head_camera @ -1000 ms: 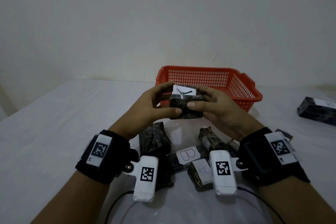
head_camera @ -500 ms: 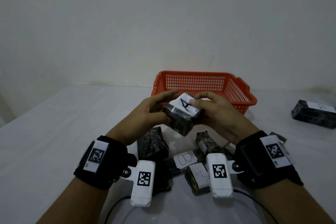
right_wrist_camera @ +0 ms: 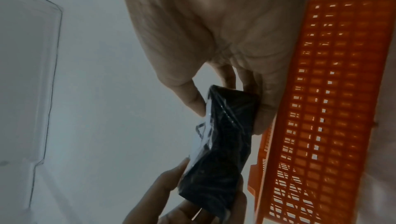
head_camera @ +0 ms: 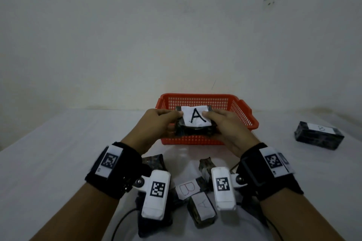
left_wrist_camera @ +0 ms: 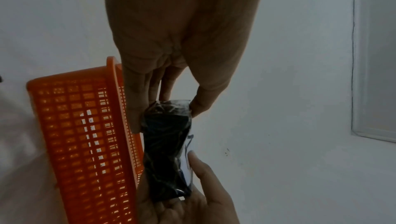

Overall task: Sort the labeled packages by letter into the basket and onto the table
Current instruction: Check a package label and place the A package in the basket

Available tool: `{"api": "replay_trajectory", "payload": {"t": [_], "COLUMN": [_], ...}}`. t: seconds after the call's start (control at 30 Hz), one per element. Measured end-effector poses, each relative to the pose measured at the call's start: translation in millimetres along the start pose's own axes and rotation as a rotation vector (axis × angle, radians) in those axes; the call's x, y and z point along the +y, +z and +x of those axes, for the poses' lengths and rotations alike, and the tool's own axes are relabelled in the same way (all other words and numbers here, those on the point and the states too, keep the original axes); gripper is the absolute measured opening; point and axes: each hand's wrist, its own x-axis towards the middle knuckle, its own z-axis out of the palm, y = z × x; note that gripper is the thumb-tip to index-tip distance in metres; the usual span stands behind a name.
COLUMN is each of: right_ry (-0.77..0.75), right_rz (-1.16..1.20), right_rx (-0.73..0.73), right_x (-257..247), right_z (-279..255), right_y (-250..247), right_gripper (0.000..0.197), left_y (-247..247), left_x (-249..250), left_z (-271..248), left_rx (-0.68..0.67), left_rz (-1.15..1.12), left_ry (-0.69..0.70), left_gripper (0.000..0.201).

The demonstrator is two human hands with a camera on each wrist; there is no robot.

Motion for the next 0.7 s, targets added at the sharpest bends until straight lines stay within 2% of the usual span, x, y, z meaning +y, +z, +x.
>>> {"api": "replay_trajectory", "payload": {"t": [0.17,0.27,0.4,0.63,0.7], "right_ry": [0.007,0.038,0.108,0.18,0.18], "right_rz": [-0.022,-0.03,-0.041,-0.164,-0.239], "right_rx": [0.004,0.006,-0.008,0.036,0.029], "right_x": [-17,-24,-33,-64,-65], "right_z": [7,11,22,83,111], "right_y": [-7,-7,-2,6,7], "right_gripper": [0.02,0.019,0.026,0.036,0.032], "left_y": [1,0,-2,-11,-12], "left_x": [13,16,25,47,51], "left_z": [13,20,35,101,122], "left_rx": [-0.01,-0.025,-0.026,-0.028,-0.029], "left_rz": [-0.062,-0.084,-0.08,-0.06,-0.028], "left_ry": [-0.023,-0.059,-0.116,-0.175,-0.196], "left_gripper": [0.022,0.026,0.011,0.013,0.011]}}
